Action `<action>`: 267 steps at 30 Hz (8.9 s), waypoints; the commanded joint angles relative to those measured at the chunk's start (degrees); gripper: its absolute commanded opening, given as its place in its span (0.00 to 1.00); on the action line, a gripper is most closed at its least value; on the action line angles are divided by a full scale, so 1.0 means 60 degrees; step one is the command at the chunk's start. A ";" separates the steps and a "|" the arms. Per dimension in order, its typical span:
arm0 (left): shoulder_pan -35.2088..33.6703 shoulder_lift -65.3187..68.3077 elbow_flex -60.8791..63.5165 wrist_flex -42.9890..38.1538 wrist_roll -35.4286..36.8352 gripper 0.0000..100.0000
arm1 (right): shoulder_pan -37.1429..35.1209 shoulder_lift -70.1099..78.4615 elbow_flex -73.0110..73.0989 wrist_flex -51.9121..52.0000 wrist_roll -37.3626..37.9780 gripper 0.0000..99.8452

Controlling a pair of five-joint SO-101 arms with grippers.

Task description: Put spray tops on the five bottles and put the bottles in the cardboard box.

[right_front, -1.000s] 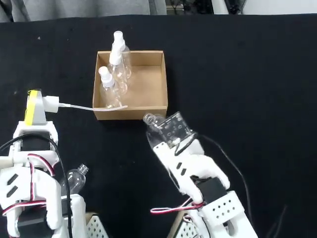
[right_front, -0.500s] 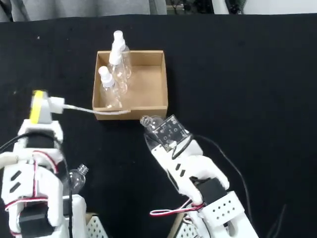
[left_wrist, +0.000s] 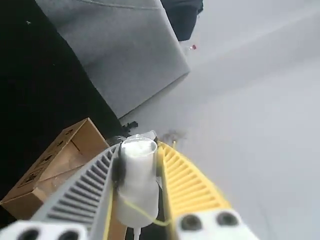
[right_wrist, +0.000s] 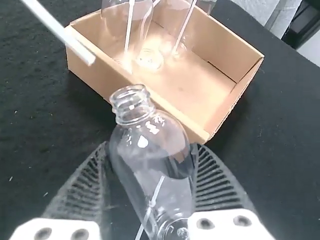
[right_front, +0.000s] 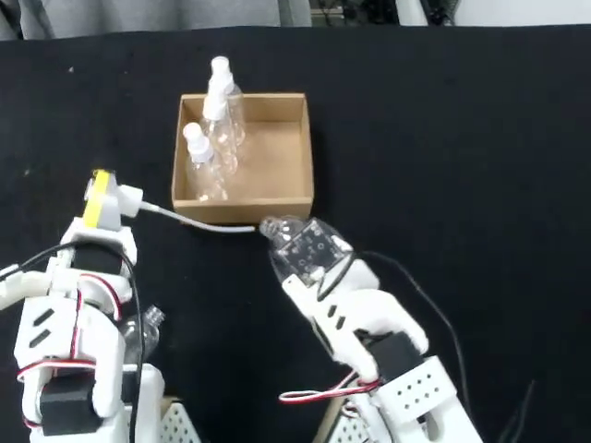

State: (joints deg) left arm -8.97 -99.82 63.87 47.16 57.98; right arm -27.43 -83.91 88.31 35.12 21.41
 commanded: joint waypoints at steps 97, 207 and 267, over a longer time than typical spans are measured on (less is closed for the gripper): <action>0.1150 -0.0029 0.1150 -0.1084 -0.0147 0.03 | -0.0557 -0.0374 -0.0007 -0.0234 0.0703 0.06; 0.4081 -0.0029 0.2073 -0.1978 -0.1114 0.24 | -0.0557 -0.0374 -0.0198 -0.0293 -0.0366 0.02; 0.3465 -0.0015 0.2264 -0.1919 -0.1524 0.23 | -0.1451 -0.3597 -0.0593 0.1070 -0.2374 0.01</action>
State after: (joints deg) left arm 7.91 -99.21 78.55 35.38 52.62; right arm -35.25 -102.90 85.23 41.27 6.46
